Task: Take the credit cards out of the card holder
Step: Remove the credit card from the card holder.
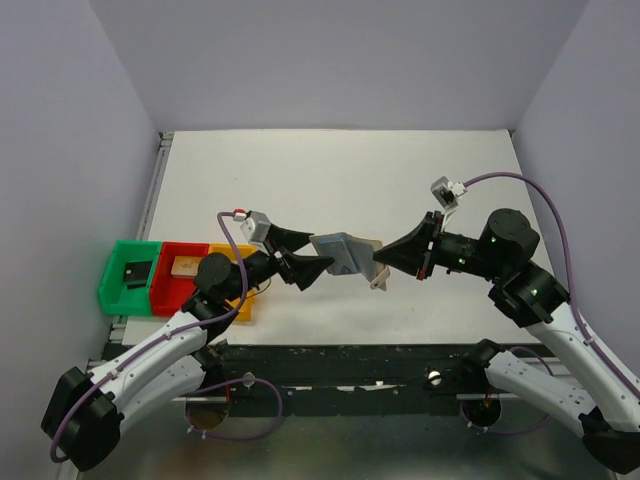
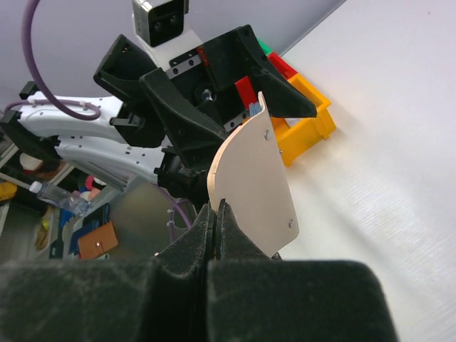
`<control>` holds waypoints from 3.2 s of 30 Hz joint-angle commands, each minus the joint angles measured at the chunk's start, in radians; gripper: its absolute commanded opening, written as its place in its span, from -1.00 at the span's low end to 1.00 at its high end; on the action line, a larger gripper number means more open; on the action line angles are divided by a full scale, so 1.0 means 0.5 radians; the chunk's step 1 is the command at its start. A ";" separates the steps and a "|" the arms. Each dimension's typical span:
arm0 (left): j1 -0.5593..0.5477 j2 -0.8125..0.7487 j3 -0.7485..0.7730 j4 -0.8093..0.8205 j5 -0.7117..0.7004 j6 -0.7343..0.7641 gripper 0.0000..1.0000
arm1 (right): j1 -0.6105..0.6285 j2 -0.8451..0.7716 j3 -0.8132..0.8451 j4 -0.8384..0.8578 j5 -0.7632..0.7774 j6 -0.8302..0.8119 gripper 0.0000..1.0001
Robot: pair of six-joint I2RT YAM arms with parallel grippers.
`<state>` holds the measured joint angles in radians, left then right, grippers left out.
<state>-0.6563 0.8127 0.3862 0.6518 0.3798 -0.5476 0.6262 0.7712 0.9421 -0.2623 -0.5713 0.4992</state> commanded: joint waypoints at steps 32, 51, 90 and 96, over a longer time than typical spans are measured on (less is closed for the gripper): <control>0.018 0.071 -0.070 0.728 0.566 -0.206 -0.81 | -0.093 -0.051 -0.163 0.390 -0.336 0.195 -0.99; 0.027 0.552 0.783 -1.652 0.183 -0.024 -1.00 | -0.096 -0.159 -0.138 -0.549 0.504 -0.262 0.32; 0.030 1.657 0.903 -1.073 0.026 -0.586 -1.00 | -0.099 1.298 -0.513 0.614 0.127 0.091 -0.45; 0.052 1.688 0.924 -1.116 0.041 -0.531 -1.00 | -0.160 1.430 -0.510 0.653 0.136 0.115 -0.47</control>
<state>-0.6415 1.6375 0.8188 0.0879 0.3996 -0.8387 0.5705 1.4551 0.6666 0.0223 -0.5194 0.5476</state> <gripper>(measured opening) 0.063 0.267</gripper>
